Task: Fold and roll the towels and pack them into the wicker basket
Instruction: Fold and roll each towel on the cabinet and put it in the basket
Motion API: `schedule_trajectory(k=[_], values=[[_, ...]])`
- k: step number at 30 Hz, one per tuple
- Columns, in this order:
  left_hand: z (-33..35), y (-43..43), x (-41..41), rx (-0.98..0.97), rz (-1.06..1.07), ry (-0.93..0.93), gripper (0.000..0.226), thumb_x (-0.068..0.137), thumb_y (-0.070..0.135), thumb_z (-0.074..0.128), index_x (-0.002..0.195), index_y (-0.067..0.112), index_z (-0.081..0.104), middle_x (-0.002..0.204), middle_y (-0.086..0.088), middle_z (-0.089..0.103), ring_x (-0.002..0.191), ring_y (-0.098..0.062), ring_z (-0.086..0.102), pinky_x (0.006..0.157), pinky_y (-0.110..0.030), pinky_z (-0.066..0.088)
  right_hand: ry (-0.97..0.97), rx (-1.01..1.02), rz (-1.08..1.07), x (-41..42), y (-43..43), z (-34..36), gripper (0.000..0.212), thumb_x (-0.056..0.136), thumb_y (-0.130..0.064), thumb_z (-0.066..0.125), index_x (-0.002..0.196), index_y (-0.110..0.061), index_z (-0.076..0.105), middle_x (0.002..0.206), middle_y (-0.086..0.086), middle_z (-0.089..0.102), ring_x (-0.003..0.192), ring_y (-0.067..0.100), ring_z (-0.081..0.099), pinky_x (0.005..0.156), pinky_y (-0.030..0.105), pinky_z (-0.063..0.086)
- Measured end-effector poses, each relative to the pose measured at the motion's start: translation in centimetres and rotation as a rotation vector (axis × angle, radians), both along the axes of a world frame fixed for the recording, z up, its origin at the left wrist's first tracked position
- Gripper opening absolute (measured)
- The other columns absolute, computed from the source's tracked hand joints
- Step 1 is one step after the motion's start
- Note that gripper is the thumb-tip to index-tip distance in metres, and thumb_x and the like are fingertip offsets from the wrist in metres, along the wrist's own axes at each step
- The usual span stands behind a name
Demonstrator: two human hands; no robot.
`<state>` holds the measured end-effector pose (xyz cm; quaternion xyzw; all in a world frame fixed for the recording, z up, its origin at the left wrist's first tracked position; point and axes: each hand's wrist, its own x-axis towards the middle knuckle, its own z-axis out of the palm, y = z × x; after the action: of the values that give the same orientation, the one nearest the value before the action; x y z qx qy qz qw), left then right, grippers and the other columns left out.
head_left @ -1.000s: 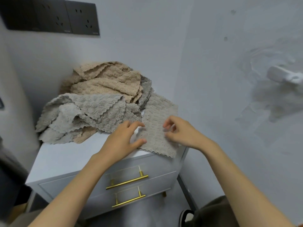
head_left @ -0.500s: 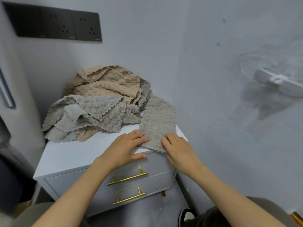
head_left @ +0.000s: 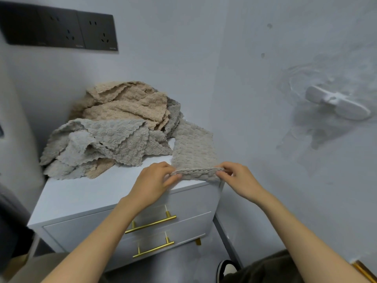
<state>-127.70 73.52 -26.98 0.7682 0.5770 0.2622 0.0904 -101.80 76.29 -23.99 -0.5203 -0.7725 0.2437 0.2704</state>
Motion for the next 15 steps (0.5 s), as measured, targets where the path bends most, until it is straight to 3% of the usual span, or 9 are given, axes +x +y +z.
schedule_trajectory(k=[2, 5, 7, 9, 12, 15], values=[[0.1, 0.4, 0.2, -0.072, 0.036, -0.144, 0.05, 0.082, 0.072, 0.036, 0.077, 0.034, 0.069, 0.09, 0.012, 0.064, 0.086, -0.009, 0.057, 0.08, -0.04, 0.048, 0.028, -0.054, -0.062, 0.1, 0.4, -0.1, 0.018, 0.092, -0.018, 0.061, 0.075, -0.024, 0.061, 0.063, -0.013, 0.057, 0.061, 0.001, 0.049, 0.059, 0.012, 0.035], [0.4, 0.8, 0.6, -0.139, 0.142, -0.282, 0.038, 0.085, 0.056, 0.059, 0.062, 0.028, 0.07, 0.074, 0.011, 0.067, 0.077, -0.008, 0.06, 0.077, -0.036, 0.05, 0.058, -0.116, -0.151, 0.0, 0.8, -0.2, 0.03, 0.09, -0.018, 0.063, 0.063, -0.024, 0.053, 0.044, -0.015, 0.045, 0.048, -0.003, 0.043, 0.053, 0.009, 0.034], [0.6, 0.8, 0.9, -0.187, 0.213, -0.331, 0.047, 0.083, 0.051, 0.065, 0.043, 0.026, 0.06, 0.045, 0.011, 0.052, 0.053, -0.008, 0.049, 0.063, -0.029, 0.042, 0.094, -0.146, -0.201, -0.2, 1.0, -0.3, 0.022, 0.088, -0.02, 0.065, 0.068, -0.023, 0.057, 0.05, -0.016, 0.052, 0.056, -0.004, 0.049, 0.054, 0.007, 0.035], [0.5, 1.1, 1.2, -0.209, 0.285, -0.311, 0.053, 0.081, 0.052, 0.066, 0.038, 0.022, 0.056, 0.033, 0.01, 0.041, 0.048, -0.01, 0.043, 0.06, -0.027, 0.034, 0.071, -0.144, -0.26, -0.6, 1.1, -0.4, 0.014, 0.085, -0.022, 0.067, 0.074, -0.024, 0.059, 0.062, -0.012, 0.059, 0.07, 0.005, 0.058, 0.064, 0.013, 0.043], [0.2, 1.3, 1.6, -0.137, 0.38, -0.234, 0.045, 0.079, 0.052, 0.065, 0.054, 0.015, 0.069, 0.038, 0.017, 0.05, 0.07, -0.017, 0.056, 0.068, -0.028, 0.039, -0.002, -0.084, -0.323, -1.0, 1.2, -0.7, 0.008, 0.076, -0.023, 0.066, 0.074, -0.026, 0.059, 0.064, -0.011, 0.061, 0.075, 0.013, 0.062, 0.066, 0.025, 0.047], [0.3, 1.2, 2.1, -0.062, 0.392, -0.169, 0.03, 0.079, 0.047, 0.065, 0.062, 0.022, 0.065, 0.073, 0.012, 0.062, 0.095, -0.022, 0.048, 0.077, -0.031, 0.038, -0.109, 0.037, -0.318, -1.4, 0.7, -1.0, 0.011, 0.073, -0.023, 0.062, 0.083, -0.025, 0.058, 0.071, -0.008, 0.062, 0.078, 0.016, 0.058, 0.059, 0.026, 0.043]])
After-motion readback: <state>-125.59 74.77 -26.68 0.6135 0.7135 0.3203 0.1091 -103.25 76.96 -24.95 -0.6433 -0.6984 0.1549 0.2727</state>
